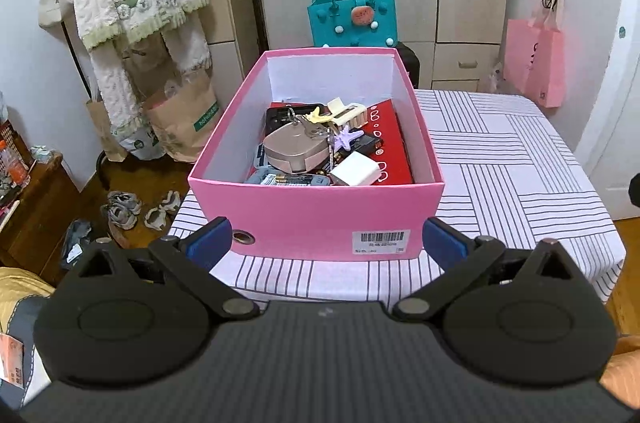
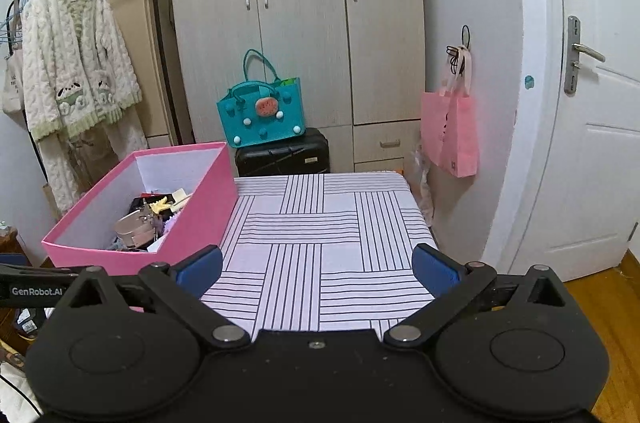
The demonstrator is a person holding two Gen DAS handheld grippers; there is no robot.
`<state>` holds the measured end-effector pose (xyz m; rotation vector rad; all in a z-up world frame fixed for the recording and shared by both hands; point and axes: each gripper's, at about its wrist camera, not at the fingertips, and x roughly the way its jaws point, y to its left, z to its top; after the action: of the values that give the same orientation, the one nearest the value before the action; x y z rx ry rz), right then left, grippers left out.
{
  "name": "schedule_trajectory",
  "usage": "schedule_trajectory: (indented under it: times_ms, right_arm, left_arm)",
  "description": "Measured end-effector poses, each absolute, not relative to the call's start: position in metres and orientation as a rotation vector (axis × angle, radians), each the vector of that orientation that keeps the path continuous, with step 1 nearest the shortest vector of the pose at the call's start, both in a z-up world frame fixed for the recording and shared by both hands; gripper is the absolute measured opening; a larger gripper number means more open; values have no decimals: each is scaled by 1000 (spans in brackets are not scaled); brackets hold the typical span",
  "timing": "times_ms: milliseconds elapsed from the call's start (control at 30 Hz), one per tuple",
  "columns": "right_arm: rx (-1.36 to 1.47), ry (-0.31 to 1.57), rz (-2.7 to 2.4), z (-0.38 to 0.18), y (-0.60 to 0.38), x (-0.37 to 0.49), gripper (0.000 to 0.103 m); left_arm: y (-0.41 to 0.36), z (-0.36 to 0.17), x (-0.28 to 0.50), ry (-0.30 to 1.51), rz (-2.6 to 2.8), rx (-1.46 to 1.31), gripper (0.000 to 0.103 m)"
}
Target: Organize rigid objects
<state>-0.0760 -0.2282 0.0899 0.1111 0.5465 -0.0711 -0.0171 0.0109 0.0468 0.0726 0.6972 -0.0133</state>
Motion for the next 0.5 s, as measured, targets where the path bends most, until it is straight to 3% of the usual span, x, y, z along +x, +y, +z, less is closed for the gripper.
schedule_trajectory:
  times_ms: [500]
  right_arm:
    - [54, 531, -63, 82, -219, -79, 102]
  left_arm:
    - [8, 38, -20, 696, -36, 76, 103]
